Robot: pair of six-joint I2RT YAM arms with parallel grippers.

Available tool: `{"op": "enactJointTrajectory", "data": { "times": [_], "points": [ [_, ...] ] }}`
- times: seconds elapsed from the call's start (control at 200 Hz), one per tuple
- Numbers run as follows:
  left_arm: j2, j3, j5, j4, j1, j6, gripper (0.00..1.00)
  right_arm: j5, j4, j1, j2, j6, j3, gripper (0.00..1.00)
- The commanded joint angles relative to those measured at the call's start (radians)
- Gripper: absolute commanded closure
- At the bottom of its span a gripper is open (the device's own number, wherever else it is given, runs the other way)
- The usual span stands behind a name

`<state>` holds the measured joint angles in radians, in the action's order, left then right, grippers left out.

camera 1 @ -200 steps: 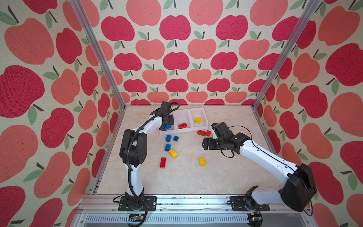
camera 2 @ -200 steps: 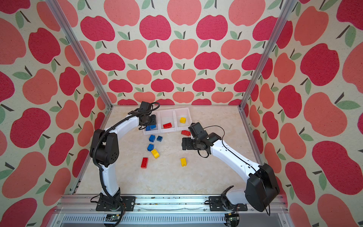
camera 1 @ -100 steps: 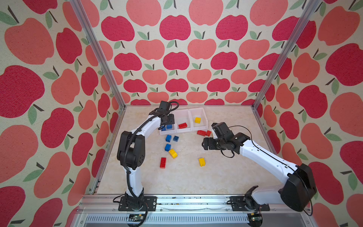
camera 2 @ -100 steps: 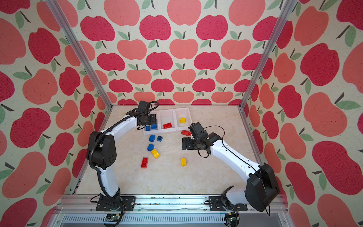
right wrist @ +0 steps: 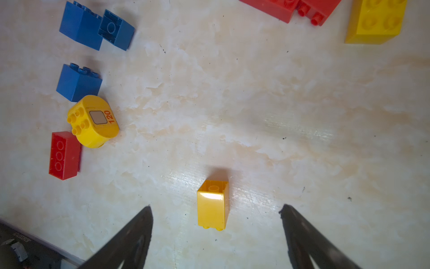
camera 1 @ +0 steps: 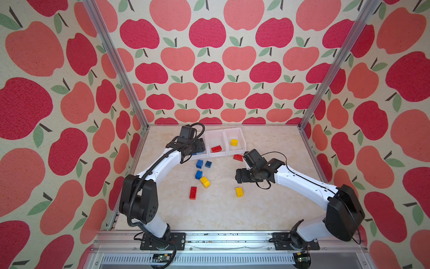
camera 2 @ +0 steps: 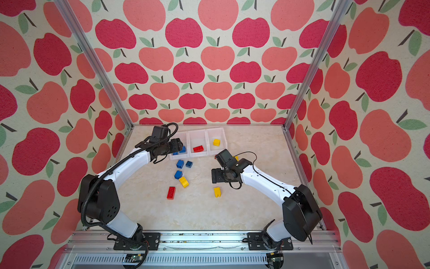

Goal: Sort the legos into containers by color
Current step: Pick up the lego from the center of the table.

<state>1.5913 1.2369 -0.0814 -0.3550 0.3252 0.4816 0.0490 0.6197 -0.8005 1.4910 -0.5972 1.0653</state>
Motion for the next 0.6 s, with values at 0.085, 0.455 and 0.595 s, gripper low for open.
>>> {"op": "enactJointTrajectory", "data": {
  "times": [0.085,0.455,0.595],
  "points": [
    [-0.104,-0.104,-0.037,0.034,-0.016,0.053,0.2,0.049,0.036,-0.056,0.089,-0.035,-0.01,0.18],
    [-0.204,-0.22,-0.091,0.048,-0.047,0.084,0.14,0.089,0.037,-0.117,0.226,-0.071,0.008,0.29],
    [-0.228,-0.245,-0.102,0.047,-0.057,0.086,0.1,0.093,0.042,-0.129,0.248,-0.083,0.009,0.38]
  ]
}}
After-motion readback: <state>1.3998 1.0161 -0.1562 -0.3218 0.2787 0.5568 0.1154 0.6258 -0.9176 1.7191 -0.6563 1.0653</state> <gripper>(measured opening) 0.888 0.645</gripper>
